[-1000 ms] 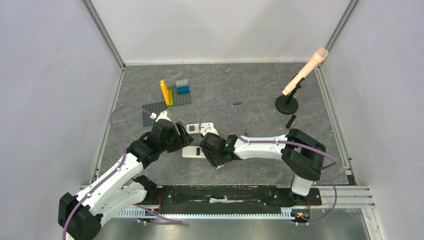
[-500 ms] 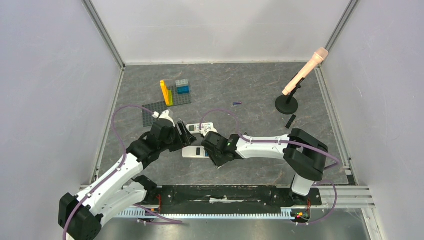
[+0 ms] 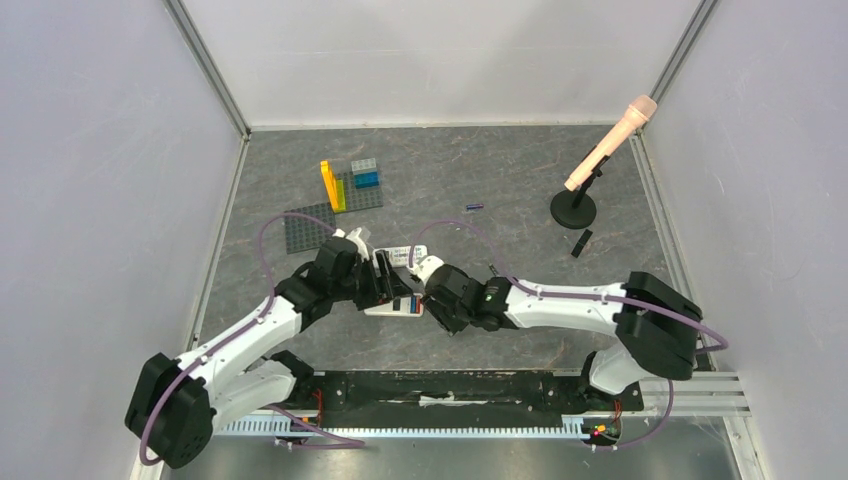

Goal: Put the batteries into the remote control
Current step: Pick up the battery cover at the center of the board.

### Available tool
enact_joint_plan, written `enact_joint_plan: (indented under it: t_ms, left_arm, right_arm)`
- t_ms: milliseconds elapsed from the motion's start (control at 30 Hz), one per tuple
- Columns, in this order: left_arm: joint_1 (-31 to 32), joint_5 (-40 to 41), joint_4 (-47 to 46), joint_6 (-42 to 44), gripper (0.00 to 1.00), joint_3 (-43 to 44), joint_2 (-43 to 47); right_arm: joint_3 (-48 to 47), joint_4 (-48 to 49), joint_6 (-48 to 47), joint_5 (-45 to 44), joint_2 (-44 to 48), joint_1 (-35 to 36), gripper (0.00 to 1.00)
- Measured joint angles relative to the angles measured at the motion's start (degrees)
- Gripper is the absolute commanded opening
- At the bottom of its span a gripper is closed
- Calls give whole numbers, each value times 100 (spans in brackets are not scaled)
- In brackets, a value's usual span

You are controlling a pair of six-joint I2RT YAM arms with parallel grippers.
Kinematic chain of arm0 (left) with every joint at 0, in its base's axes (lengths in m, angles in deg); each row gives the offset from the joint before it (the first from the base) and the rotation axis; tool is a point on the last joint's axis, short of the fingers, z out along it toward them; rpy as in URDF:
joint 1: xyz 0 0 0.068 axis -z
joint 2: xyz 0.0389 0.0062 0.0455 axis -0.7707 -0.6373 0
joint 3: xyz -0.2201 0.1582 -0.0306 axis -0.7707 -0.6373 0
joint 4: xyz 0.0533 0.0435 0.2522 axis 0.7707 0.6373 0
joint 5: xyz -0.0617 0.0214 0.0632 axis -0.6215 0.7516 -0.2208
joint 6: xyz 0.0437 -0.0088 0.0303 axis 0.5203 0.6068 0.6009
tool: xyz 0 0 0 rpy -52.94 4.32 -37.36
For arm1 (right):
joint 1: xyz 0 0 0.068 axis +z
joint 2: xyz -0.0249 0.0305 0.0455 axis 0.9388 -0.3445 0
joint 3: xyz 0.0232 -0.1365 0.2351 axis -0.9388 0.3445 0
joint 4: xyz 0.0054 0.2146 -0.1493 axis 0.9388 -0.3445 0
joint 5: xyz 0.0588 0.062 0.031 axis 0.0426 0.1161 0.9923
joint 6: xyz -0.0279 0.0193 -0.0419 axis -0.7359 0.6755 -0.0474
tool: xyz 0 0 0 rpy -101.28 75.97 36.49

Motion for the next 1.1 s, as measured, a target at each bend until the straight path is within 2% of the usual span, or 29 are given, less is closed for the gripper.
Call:
enact_joint_plan:
  t_ms: [200, 533, 733, 867, 967, 1100]
  left_arm:
    - [-2, -688, -518, -2, 71, -63, -328]
    - [-4, -1676, -1045, -2, 63, -63, -925]
    - [-2, -2138, -1335, -7, 46, -63, -1106]
    - [-4, -2369, -1419, -7, 31, -63, -1320]
    - [-4, -2437, -1458, -7, 25, -63, -1386]
    - [-4, -2557, -1582, -7, 10, -63, -1388]
  right_arm:
    - [332, 474, -459, 297, 660, -11, 36]
    - [345, 953, -951, 798, 964, -11, 36]
    - [345, 1019, -1088, 973, 968, -11, 36]
    - [345, 1045, -1147, 1075, 970, -11, 35]
    - [345, 1047, -1191, 1119, 990, -11, 36]
    - [345, 1049, -1209, 1161, 997, -11, 36]
